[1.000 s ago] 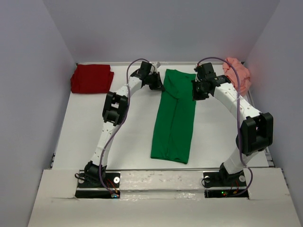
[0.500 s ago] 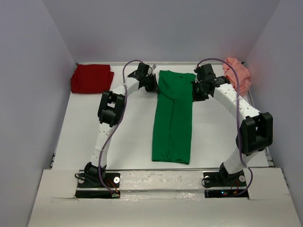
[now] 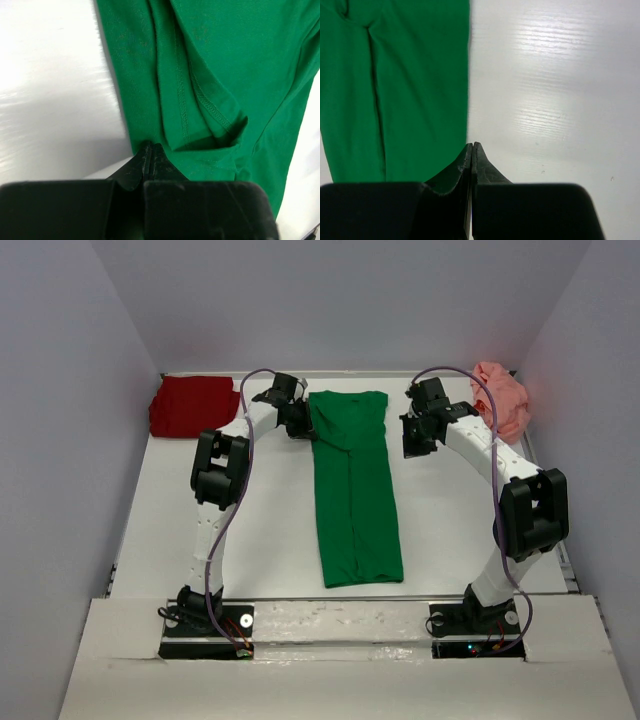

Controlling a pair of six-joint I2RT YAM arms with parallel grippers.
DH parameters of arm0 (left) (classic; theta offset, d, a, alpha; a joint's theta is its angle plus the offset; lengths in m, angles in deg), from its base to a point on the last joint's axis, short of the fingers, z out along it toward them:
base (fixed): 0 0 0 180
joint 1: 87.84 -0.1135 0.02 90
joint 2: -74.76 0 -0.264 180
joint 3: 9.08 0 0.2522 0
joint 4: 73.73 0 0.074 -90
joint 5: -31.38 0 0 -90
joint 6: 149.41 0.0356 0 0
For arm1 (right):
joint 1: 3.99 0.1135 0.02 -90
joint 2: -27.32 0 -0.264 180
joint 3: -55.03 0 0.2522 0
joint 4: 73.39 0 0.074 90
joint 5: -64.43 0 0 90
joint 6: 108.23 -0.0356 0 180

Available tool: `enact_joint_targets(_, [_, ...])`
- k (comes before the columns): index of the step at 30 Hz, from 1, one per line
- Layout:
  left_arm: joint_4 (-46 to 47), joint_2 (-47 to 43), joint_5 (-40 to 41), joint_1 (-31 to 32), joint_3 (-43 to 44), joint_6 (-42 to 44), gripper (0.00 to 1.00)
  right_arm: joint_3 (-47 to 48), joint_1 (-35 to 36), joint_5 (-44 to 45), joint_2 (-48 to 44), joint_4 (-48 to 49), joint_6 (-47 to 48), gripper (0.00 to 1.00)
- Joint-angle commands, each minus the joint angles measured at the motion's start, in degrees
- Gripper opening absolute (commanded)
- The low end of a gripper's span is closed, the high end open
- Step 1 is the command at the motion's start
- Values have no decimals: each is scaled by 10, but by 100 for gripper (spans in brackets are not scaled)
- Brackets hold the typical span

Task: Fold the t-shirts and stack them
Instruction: Fold the tshirt

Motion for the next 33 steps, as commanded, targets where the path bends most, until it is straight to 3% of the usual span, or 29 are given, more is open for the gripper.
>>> enact_joint_targets(1, [-53,-27,39,-11,-27,16,0,2,0,-13,4,31,8,0])
enact_joint_targets(8, [-42,-58,36,-3,-11,29,2,-5,0,-13,-4,37,11,0])
enact_joint_targets(14, [-55,-113,102,22,-2,36,33,-6,0,-32,4,38,11,0])
enact_joint_targets(20, [-80,-120,130,59,49,63,50,-6,0,-33,5,39,10,0])
enact_joint_targets(25, [-84,-86,74,63,95,53,50,-11,0,-30,6,39,12,0])
enact_joint_targets(33, [-95,-34,68,78,141,56,44,-18,0,-21,-10,39,12,0])
